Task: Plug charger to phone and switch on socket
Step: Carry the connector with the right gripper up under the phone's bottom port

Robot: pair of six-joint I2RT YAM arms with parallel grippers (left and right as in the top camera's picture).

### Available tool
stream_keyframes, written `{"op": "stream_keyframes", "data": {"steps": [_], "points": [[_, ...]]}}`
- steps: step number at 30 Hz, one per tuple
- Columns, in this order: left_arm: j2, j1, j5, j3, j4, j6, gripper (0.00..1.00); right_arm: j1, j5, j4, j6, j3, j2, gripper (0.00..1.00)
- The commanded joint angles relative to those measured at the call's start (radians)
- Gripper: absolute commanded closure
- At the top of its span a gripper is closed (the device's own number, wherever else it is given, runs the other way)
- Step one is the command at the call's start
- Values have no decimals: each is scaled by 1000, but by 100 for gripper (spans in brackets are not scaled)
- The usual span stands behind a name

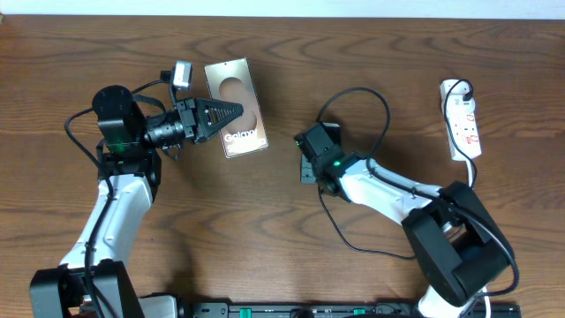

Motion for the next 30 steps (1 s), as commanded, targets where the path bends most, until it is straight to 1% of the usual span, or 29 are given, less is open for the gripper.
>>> {"op": "stream_keyframes", "data": {"steps": [1,2,3,4,5,8,11,13,19,23,27,30], "points": [[-11,0,40,18,11,23,92,3,-9,-22,68,-8,92,65],[-11,0,48,18,11,23,92,-2,-10,-30,84,-8,116,68],[-11,0,50,18,12,23,92,-4,-19,-33,89,-8,130,80],[-11,0,50,18,11,23,92,-7,-27,-34,90,-8,142,94],[-11,0,50,18,12,23,93,-10,-46,-35,89,-8,150,99],[-11,0,50,18,11,16,92,-16,-98,-40,78,-8,145,99],[-11,0,50,18,11,13,93,-20,-172,-48,-3,-6,100,99],[-11,0,50,18,12,13,93,-30,-248,-84,-60,-6,27,99],[-11,0,45,18,12,13,93,-47,-586,-233,-338,-8,-319,99],[-11,-6,15,18,12,13,92,-25,-723,-300,-450,-9,-512,99],[-11,-50,3,18,13,13,93,21,-728,-331,-441,-10,-640,99],[-11,-89,-38,18,13,13,92,27,-727,-311,-417,-10,-659,99]]}}
